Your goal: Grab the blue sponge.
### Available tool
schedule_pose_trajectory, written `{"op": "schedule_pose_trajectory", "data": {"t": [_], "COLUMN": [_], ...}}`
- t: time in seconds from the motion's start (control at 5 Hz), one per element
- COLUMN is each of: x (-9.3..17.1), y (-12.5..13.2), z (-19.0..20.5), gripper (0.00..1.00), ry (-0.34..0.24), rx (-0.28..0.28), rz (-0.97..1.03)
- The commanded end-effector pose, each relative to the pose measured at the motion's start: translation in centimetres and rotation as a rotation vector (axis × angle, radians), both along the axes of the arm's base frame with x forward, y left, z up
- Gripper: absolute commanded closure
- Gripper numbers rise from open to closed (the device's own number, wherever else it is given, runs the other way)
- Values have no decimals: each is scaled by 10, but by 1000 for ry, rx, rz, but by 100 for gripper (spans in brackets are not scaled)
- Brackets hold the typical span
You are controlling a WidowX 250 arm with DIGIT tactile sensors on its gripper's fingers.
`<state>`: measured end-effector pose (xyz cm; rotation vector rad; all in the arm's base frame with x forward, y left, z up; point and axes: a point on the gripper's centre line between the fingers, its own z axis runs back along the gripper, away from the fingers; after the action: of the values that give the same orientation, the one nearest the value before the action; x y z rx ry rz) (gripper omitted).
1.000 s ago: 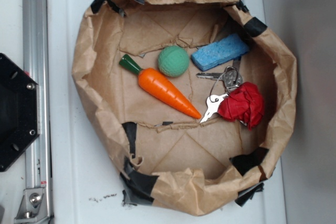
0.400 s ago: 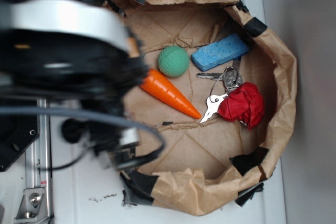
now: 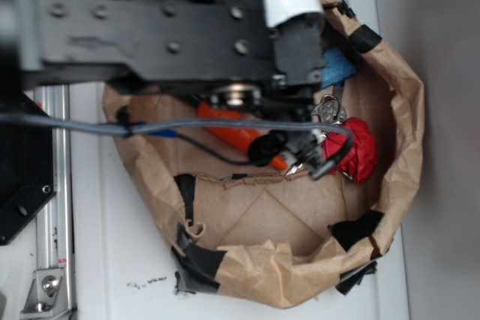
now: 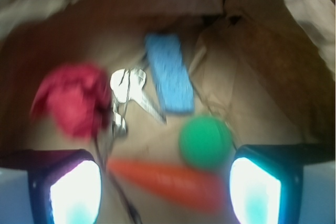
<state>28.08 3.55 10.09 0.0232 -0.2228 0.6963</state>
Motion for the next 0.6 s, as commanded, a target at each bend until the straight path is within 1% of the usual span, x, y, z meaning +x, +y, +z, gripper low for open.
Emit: {"op": "schedule_pose_trajectory", "data": {"t": [0.0, 0.2, 0.4], "x": [35, 31, 30], "y": [48, 58, 60], "z": [-21, -36, -46], "gripper": [0, 0, 0], "ry": [112, 138, 175], "rx": [19, 5, 33], "rz": [2, 21, -1]}}
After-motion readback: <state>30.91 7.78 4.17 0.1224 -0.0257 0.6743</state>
